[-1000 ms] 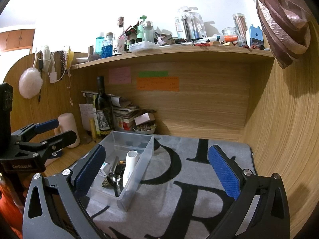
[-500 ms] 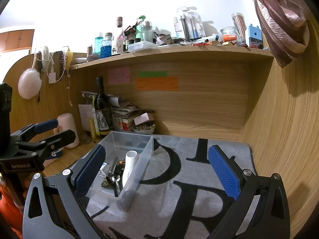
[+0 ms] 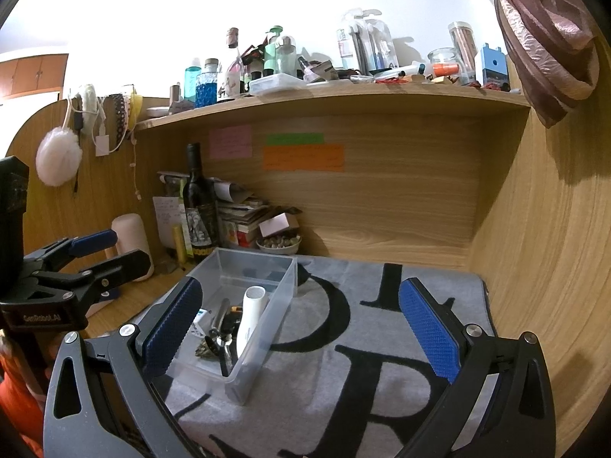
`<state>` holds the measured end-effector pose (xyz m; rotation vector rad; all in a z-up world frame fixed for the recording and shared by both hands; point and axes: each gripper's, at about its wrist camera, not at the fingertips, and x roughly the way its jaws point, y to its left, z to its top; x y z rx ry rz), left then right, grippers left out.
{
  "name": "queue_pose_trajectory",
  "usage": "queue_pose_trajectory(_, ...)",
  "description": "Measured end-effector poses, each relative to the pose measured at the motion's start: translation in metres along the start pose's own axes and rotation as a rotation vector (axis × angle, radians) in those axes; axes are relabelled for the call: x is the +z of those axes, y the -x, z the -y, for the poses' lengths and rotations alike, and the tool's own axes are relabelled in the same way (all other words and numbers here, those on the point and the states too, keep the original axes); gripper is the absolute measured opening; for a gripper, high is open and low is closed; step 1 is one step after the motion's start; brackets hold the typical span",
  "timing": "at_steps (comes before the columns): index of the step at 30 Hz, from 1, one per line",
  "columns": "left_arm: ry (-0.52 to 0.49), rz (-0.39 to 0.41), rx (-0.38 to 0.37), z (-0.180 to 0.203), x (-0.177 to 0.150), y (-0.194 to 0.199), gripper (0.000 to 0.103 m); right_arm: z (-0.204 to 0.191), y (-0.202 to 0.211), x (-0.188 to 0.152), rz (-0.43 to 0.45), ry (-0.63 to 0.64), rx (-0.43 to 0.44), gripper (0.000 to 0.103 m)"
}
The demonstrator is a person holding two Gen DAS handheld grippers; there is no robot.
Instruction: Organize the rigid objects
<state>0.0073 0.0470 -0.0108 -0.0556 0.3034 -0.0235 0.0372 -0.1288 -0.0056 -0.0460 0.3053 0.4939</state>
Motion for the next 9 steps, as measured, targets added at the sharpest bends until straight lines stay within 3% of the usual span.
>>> queue_pose_trajectory(9, 0.003, -0.006, 0.004, -0.0015, -0.0012, -0.0027, 0.103, -0.0026, -0.0046, -0.0022, -0.013, -0.003, 0.002, 0.103)
